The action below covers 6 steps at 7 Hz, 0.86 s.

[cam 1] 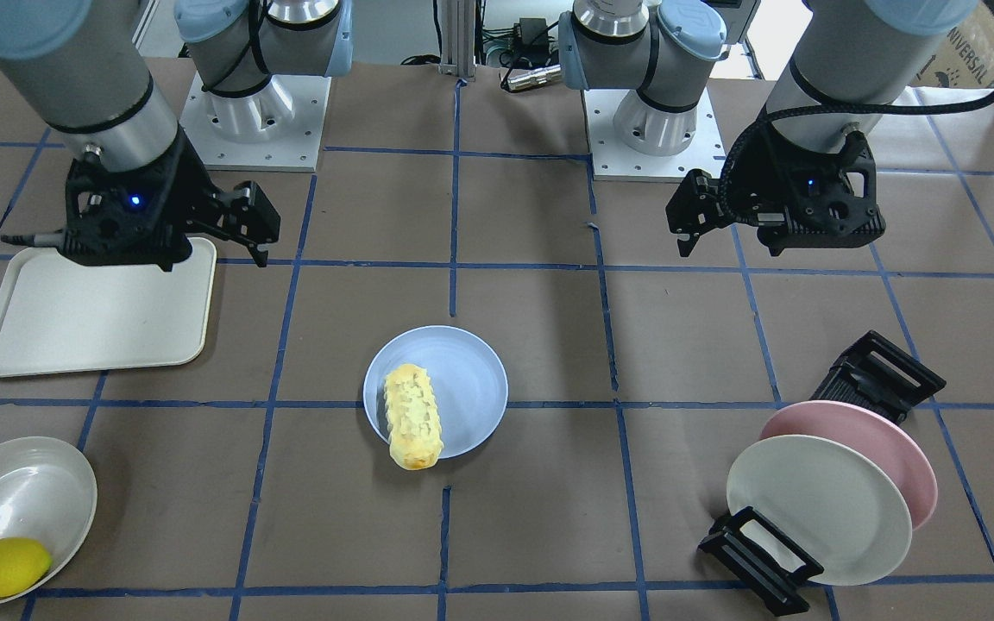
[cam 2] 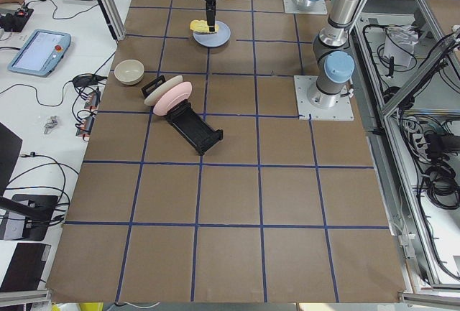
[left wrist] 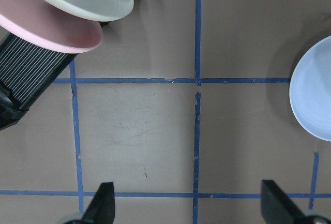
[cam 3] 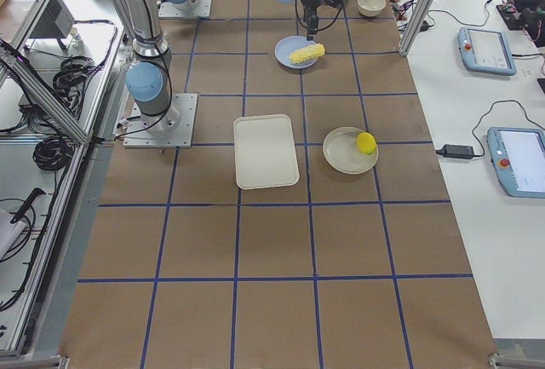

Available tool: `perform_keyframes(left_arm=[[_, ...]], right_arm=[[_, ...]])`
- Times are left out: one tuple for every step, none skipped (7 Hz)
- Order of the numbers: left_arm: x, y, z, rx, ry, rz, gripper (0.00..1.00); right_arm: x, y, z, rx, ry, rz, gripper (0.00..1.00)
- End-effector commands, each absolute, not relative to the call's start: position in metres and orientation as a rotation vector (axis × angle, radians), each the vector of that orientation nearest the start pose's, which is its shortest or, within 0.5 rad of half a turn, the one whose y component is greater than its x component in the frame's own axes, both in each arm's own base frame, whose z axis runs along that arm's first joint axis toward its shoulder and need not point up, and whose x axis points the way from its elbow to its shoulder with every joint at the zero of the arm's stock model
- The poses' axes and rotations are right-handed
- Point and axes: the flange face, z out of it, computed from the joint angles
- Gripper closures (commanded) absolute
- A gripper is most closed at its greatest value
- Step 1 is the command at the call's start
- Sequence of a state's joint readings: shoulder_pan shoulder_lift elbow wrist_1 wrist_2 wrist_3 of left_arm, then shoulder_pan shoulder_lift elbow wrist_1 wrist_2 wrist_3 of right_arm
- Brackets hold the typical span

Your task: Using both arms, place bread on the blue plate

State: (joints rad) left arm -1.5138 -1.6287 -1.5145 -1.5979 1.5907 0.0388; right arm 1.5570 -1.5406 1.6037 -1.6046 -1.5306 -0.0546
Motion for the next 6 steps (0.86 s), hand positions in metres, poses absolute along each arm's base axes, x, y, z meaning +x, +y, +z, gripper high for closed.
perform_keyframes(left_arm=[[-0.104, -0.523, 0.486, -0.026, 3.141, 0.055, 0.00], [-0.105, -0.519, 0.490, -0.026, 3.140, 0.065, 0.00], [-0.105, -0.518, 0.490, -0.026, 3.140, 0.065, 0.00], [-0.105, -0.519, 0.490, -0.026, 3.140, 0.068, 0.00], [-0.104, -0.520, 0.488, -0.026, 3.140, 0.072, 0.00], [-0.104, -0.520, 0.487, -0.026, 3.140, 0.075, 0.00]], right_arm=[[0.125, -0.463, 0.446, -0.045, 3.101, 0.026, 0.00], [0.124, -0.462, 0.440, -0.056, 3.102, 0.026, 0.00], [0.126, -0.461, 0.439, -0.047, 3.094, 0.028, 0.00], [0.127, -0.461, 0.433, -0.044, 3.085, 0.046, 0.00], [0.128, -0.454, 0.419, -0.043, 3.081, 0.055, 0.01], [0.128, -0.452, 0.408, -0.046, 3.083, 0.035, 0.01]])
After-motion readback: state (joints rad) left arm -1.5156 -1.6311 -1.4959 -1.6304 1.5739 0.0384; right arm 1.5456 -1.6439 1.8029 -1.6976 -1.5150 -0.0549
